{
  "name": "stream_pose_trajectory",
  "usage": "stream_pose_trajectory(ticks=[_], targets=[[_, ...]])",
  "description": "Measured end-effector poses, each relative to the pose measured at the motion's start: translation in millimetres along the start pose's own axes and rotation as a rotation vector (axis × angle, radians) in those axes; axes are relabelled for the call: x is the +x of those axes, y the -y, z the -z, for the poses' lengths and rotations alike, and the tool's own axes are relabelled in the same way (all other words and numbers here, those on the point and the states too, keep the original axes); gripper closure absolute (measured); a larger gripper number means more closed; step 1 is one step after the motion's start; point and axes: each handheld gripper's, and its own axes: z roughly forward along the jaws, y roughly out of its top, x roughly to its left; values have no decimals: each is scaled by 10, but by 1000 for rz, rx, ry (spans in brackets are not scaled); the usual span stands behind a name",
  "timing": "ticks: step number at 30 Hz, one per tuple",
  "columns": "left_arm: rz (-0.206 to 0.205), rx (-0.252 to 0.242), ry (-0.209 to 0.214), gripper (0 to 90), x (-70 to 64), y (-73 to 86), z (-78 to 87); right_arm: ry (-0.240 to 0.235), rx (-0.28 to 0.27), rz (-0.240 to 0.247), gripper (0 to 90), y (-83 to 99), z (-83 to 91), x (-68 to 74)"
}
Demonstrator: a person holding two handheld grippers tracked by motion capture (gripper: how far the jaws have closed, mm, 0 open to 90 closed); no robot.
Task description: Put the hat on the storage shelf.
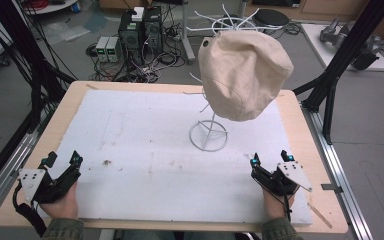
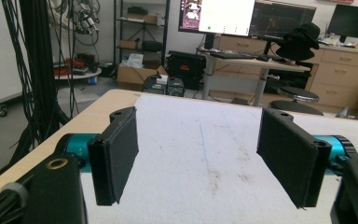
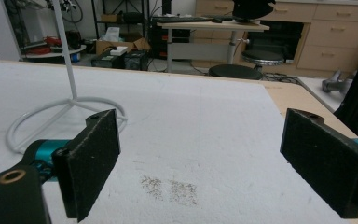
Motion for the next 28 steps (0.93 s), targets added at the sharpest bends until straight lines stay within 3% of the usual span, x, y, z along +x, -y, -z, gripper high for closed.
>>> stream_pose_trajectory(ticks=[6, 28], targets=[[3, 3, 0, 292, 0, 5, -6, -18, 14, -1, 109, 12, -6, 5], [6, 7, -4, 292, 13, 11, -18, -10, 25, -14, 109, 29, -13, -6]])
